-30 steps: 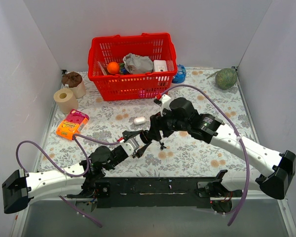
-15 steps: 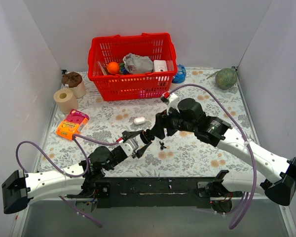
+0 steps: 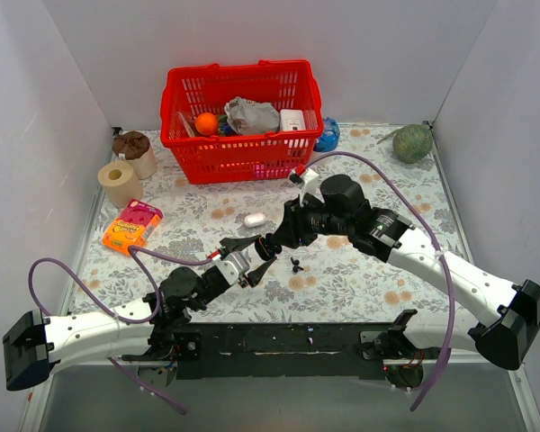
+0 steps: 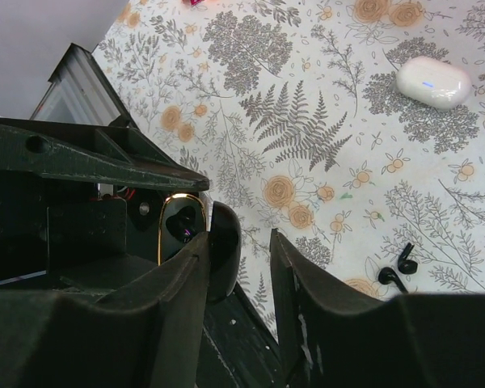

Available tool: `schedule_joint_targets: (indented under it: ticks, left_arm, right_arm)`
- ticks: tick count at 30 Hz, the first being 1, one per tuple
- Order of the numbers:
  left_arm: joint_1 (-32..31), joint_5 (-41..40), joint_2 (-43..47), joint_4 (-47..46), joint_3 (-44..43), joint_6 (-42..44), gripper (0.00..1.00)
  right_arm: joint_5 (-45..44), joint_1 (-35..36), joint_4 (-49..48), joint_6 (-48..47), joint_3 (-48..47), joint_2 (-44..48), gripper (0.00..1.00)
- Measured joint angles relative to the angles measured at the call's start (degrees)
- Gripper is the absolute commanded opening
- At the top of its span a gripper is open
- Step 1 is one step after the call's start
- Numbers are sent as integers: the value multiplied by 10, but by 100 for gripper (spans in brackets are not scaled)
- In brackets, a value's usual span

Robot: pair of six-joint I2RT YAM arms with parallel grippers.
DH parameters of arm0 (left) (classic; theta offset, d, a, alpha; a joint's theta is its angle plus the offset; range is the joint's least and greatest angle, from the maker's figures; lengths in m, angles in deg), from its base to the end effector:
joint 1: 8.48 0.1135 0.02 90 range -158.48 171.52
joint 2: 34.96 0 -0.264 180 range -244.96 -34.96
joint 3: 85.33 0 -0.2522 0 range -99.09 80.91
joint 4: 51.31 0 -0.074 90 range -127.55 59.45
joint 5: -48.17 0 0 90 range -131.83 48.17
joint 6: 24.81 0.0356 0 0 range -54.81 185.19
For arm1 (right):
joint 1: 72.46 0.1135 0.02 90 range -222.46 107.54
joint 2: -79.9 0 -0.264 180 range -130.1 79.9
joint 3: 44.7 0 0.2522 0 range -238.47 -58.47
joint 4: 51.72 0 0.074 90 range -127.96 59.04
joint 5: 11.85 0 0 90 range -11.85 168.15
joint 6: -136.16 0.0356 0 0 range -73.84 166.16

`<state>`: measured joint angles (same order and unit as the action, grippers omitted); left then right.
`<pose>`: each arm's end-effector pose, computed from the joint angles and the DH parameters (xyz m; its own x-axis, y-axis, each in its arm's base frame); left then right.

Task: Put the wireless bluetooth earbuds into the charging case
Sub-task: Open the charging case, then adjust the charging case.

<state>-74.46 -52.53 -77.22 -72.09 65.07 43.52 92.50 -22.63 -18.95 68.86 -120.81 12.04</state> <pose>0.0787 -0.1604 0.2512 -0.2504 -0.3296 -0.9103 0.7858 0.4801 -0.3899 0.1667 0.2111 0.3492 -0.5888 -0.1179 -0.7996 -0.7138 0.5399 0.4460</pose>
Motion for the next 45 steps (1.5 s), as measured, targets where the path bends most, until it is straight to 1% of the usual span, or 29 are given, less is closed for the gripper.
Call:
schedule_joint_targets:
  ticks: [6, 9, 10, 11, 12, 13, 14, 17, 18, 20, 21, 27, 30, 31, 33, 34, 37, 38, 42, 44, 45]
  left_arm:
    - [0, 0, 0, -2, 0, 0, 0]
    - [-1, -2, 0, -2, 0, 0, 0]
    - [-1, -3, 0, -2, 0, -1, 0]
    - [-1, -3, 0, -2, 0, -2, 0]
    - [-1, -4, 0, -2, 0, -2, 0]
    - [-1, -4, 0, -2, 0, -2, 0]
    - [-2, -5, 0, -2, 0, -2, 21]
    - [-2, -8, -1, -1, 0, -8, 58]
    - [-2, -12, -2, 0, 0, -14, 75]
    - [-3, -20, -4, 11, -4, -31, 92]
    - [-3, -30, -5, 20, -7, -44, 98]
    - [-2, -70, 10, 76, -33, -107, 98]
    - [-2, -71, 32, 123, -57, -148, 98]
    - [0, -56, 37, 141, -72, -162, 98]
    - [8, -5, 42, 181, -109, -187, 98]
    - [15, 28, 42, 193, -127, -198, 97]
    - [48, 146, 35, 214, -167, -232, 91]
    - [68, 188, 29, 215, -174, -243, 85]
    - [136, 322, -19, 217, -190, -275, 78]
    - [146, 364, -51, 224, -194, -282, 76]
    - [147, 383, -66, 228, -195, -283, 73]
  right_arm:
    - [20, -3, -5, 2, 0, -6, 34]
    - [30, -3, -8, 2, 0, -12, 27]
    - [33, -3, -8, 2, 0, -13, 20]
    - [36, -3, -8, 1, 0, -14, 16]
    - [36, -3, -8, 0, 0, -15, 4]
    - [37, -3, -8, 1, 0, -16, 1]
    - [38, -4, -8, 1, 0, -16, 1]
    - [34, -4, -3, -1, 0, -16, 1]
    - [29, -4, 1, -5, 0, -15, 1]
    - [21, -2, 8, -16, -1, -12, 1]
    - [14, -3, 19, -28, -5, -9, 1]
    - [-14, -4, 90, -123, -70, 15, 1]
    - [-16, -2, 110, -179, -95, 33, 1]
    - [-23, 3, 113, -202, -94, 43, 1]
    - [-44, 23, 114, -245, -89, 64, 1]
    - [-51, 36, 114, -261, -83, 74, 1]
    - [-60, 87, 124, -322, -71, 110, 1]
    - [-59, 95, 127, -332, -73, 114, 1]
    - [-63, 108, 141, -365, -85, 106, 1]
    - [-65, 110, 144, -370, -85, 96, 1]
    - [-65, 110, 144, -371, -85, 93, 1]
